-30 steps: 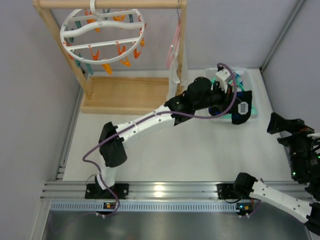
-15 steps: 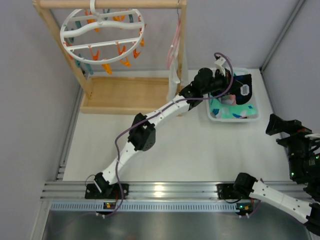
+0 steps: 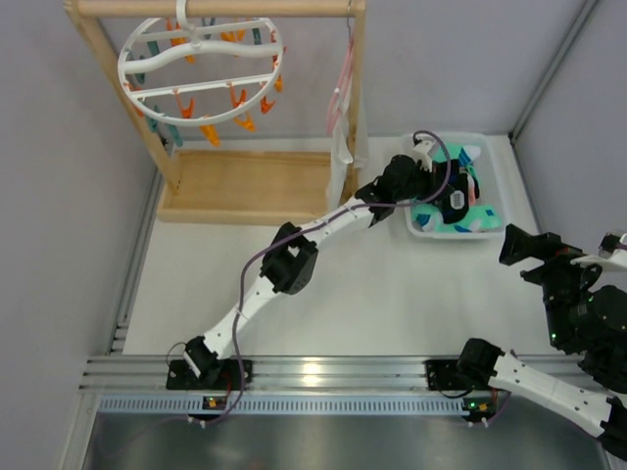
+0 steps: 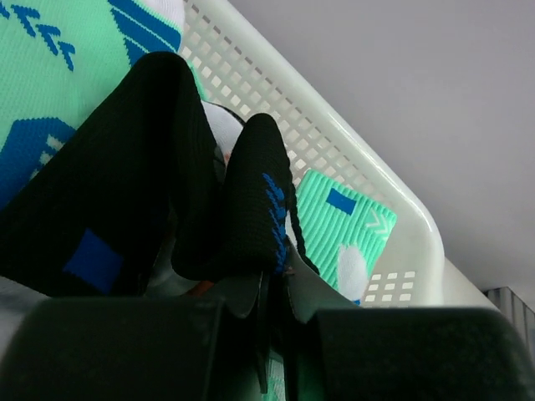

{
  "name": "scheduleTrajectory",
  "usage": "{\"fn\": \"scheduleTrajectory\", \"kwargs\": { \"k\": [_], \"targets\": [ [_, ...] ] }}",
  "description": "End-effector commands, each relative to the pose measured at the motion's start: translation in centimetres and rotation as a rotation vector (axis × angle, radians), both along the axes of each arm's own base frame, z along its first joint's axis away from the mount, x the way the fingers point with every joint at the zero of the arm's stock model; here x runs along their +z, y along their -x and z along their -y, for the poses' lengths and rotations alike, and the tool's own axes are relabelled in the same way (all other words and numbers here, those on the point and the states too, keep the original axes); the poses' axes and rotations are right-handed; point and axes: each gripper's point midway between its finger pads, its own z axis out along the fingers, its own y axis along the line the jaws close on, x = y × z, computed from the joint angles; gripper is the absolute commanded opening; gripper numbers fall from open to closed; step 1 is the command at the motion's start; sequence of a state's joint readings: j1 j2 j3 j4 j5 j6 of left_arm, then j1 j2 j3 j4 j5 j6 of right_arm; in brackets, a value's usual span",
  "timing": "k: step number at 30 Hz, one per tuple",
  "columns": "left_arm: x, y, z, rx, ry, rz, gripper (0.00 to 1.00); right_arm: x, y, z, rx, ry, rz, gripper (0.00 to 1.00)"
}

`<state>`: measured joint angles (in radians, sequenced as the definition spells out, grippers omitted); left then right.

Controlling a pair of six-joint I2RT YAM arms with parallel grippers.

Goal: Remove the socks clipped to the hanger

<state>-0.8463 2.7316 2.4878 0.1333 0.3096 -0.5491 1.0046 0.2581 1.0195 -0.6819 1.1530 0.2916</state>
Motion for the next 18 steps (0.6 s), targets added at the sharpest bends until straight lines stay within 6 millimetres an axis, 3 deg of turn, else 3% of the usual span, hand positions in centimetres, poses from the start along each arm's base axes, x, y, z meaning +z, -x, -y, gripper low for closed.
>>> {"fn": "scheduleTrajectory", "kwargs": {
  "k": [1, 2, 4, 5, 7, 9, 10, 12, 14, 16, 17, 18],
  "targets": [
    [2.3, 0.6, 0.4, 0.021, -0.022, 0.083, 0.08, -0.3, -0.2, -0.6, 0.011, 0.001, -0.005, 0.99],
    [3.3, 0.9, 0.5, 0.020, -0.035, 0.125, 0.14, -0.3, -0.3, -0.6, 0.011, 0.000, -0.004, 0.99],
    [3.4, 1.9, 0.7, 0.025, -0.077, 0.142, 0.23, -0.2, -0.3, -0.8, 0.014, 0.003, -0.006, 0.99],
    [4.8, 2.3, 0.6, 0.027, -0.081, 0.176, 0.35, -0.1, -0.3, -0.8, 0.014, 0.006, -0.007, 0.99],
    [5.4, 3.2, 0.7, 0.033, -0.106, 0.190, 0.47, 0.0, -0.4, -0.9, 0.018, 0.007, -0.007, 0.99],
    [7.7, 3.2, 0.2, 0.069, -0.104, 0.230, 0.61, 0.0, -0.4, -0.9, 0.018, 0.011, -0.009, 0.99],
    [7.2, 3.4, -0.2, 0.084, -0.148, 0.218, 0.65, -0.1, -0.4, -0.9, 0.017, 0.011, -0.010, 0.99],
    [8.7, 3.4, -1.4, 0.144, -0.177, 0.250, 0.77, -0.1, -0.4, -0.9, 0.018, 0.017, -0.012, 0.99],
    [9.9, 4.0, -2.3, 0.175, -0.194, 0.260, 0.84, 0.0, -0.4, -0.9, 0.018, 0.023, -0.013, 0.99],
    [10.6, 4.7, -2.8, 0.180, -0.197, 0.260, 0.98, 0.1, -0.5, -1.0, 0.018, 0.022, -0.014, 0.99],
    [11.8, 4.9, -3.6, 0.207, -0.193, 0.261, 0.98, 0.1, -0.5, -1.1, 0.020, 0.022, -0.014, 1.00],
    [11.1, 5.2, -3.9, 0.208, -0.214, 0.247, 0.98, 0.1, -0.5, -1.3, 0.024, 0.022, -0.015, 1.00]
  ]
}}
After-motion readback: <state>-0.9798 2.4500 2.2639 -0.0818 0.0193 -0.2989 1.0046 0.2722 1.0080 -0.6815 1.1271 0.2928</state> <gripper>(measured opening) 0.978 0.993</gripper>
